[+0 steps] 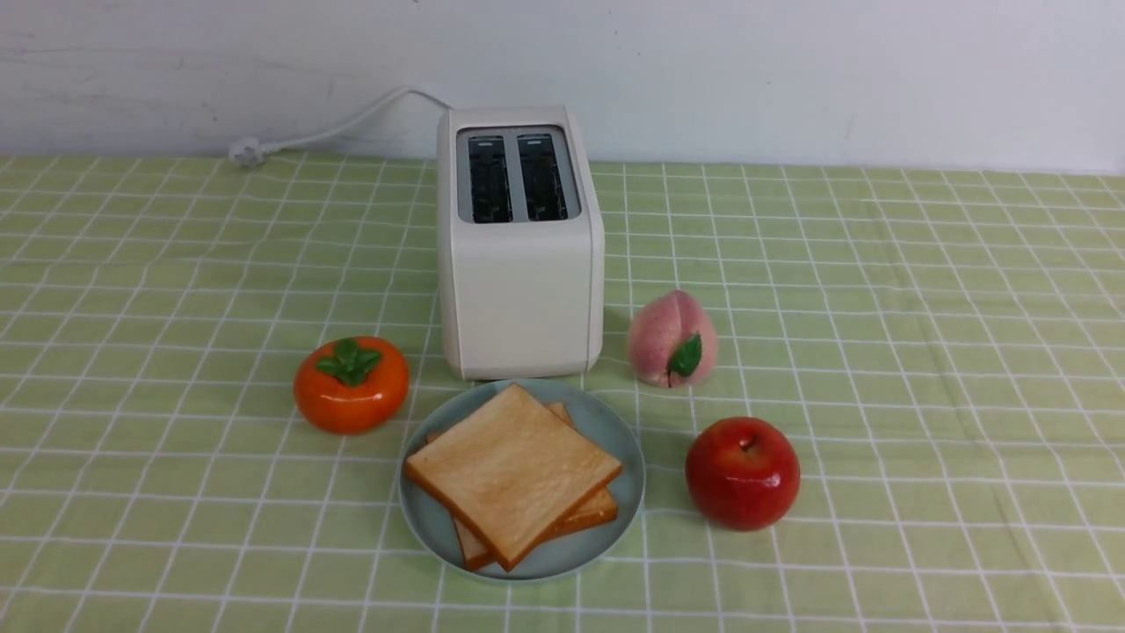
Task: Take toasted bread from bread machine on green coffee tablecloth place on plate.
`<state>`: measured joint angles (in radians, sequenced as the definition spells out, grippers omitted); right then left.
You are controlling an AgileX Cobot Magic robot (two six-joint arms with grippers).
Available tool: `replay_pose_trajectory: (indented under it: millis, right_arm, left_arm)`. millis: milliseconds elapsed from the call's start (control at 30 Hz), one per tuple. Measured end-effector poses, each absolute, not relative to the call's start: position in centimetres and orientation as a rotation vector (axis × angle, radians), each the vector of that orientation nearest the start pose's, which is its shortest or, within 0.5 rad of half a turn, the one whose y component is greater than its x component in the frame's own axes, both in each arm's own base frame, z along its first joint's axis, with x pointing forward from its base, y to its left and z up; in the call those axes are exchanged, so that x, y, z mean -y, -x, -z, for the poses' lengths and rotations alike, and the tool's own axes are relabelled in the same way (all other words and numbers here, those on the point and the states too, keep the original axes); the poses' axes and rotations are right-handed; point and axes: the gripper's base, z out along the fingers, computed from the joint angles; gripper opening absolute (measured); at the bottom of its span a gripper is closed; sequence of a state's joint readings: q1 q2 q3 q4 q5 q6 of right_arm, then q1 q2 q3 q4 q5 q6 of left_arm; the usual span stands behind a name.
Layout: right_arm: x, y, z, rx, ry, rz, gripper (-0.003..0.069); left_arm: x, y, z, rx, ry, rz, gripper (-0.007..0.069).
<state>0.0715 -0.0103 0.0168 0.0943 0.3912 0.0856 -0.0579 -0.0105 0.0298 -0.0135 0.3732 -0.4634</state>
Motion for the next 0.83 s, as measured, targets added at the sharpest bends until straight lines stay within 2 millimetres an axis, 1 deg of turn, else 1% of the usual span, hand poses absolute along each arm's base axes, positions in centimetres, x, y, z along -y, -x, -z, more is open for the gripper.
replay_pose_trajectory:
  millis: [833]
  right_arm:
    - [-0.70, -5.16, -17.31, -1.883, -0.071, -0.201, 0.0078]
  left_arm:
    - [0.35, -5.25, -17.00, -1.854, 0.389, 0.369, -0.0001]
